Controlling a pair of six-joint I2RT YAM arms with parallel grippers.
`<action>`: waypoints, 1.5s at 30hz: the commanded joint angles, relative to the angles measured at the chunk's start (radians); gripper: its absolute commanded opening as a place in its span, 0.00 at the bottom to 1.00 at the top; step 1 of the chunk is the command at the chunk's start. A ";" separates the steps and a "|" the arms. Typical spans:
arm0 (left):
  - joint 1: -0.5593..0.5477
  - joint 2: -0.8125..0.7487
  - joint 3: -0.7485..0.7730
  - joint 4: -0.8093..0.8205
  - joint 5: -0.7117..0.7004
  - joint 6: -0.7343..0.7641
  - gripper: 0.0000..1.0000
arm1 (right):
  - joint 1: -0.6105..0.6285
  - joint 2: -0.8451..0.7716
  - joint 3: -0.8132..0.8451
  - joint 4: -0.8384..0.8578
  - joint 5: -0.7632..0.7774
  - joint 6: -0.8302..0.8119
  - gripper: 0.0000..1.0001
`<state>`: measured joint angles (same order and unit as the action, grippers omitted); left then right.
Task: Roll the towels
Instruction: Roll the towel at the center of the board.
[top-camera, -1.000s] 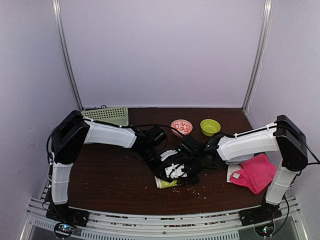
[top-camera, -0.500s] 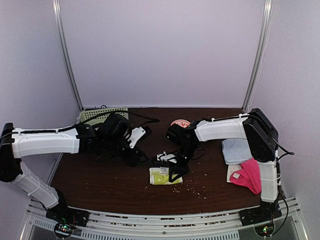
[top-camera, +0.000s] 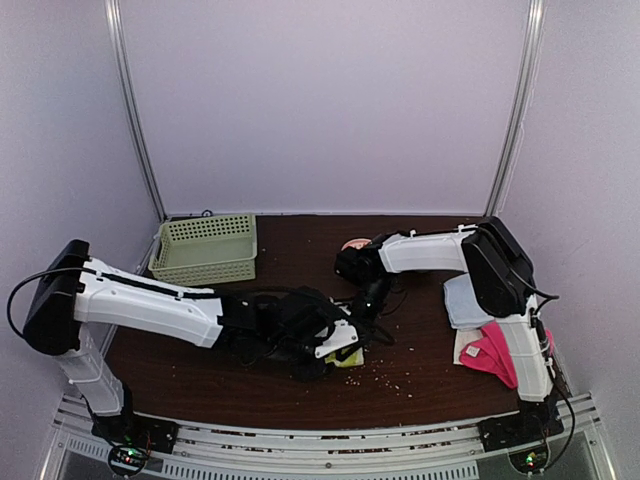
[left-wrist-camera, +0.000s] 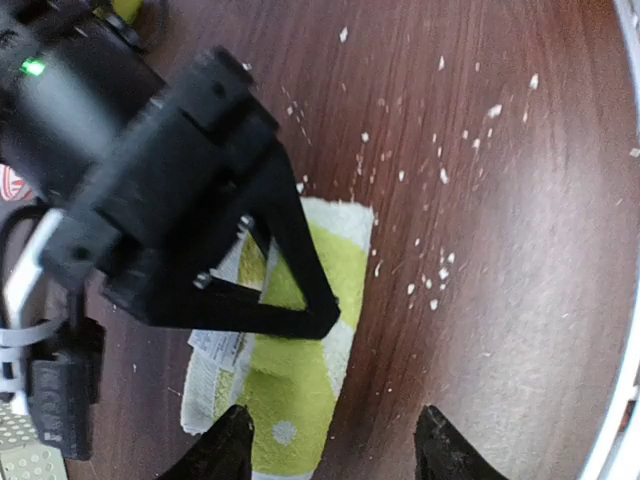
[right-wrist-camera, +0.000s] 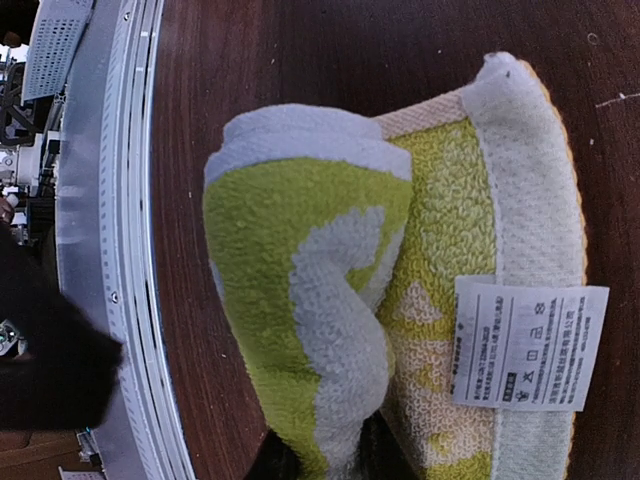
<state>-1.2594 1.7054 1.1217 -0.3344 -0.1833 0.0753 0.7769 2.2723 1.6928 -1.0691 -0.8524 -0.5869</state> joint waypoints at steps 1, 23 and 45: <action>-0.010 0.058 0.038 0.003 -0.134 0.138 0.56 | 0.009 0.097 -0.049 -0.018 0.149 0.009 0.14; -0.011 0.260 0.088 0.008 -0.131 0.217 0.26 | 0.008 0.039 -0.001 -0.090 0.106 -0.046 0.23; 0.152 0.451 0.395 -0.350 0.304 -0.002 0.16 | -0.245 -0.664 0.269 -0.168 -0.011 -0.052 0.49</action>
<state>-1.1706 2.0670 1.4803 -0.5617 -0.0937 0.1383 0.5137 1.7107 1.9827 -1.1603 -0.7391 -0.5449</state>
